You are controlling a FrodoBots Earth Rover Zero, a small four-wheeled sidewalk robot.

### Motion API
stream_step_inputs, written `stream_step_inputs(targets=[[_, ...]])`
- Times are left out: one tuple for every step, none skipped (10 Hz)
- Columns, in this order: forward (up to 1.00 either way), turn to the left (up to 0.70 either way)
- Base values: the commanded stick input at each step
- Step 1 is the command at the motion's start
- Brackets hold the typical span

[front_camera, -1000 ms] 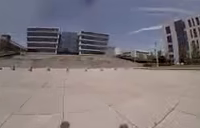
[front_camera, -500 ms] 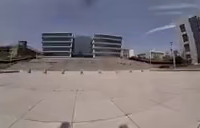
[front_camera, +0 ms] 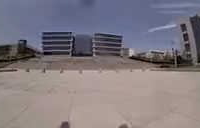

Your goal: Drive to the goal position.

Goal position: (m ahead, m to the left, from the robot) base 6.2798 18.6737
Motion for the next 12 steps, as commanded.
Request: stream_step_inputs(targets=[[0.7, 0.0], [0.7, 0.0], [0.7, 0.0], [0.7, 0.0], [0.7, 0.0], [0.7, 0.0], [0.7, 0.0], [0.7, 0.0], [0.7, 0.0], [0.7, 0.0], [0.7, 0.0], [0.7, 0.0]])
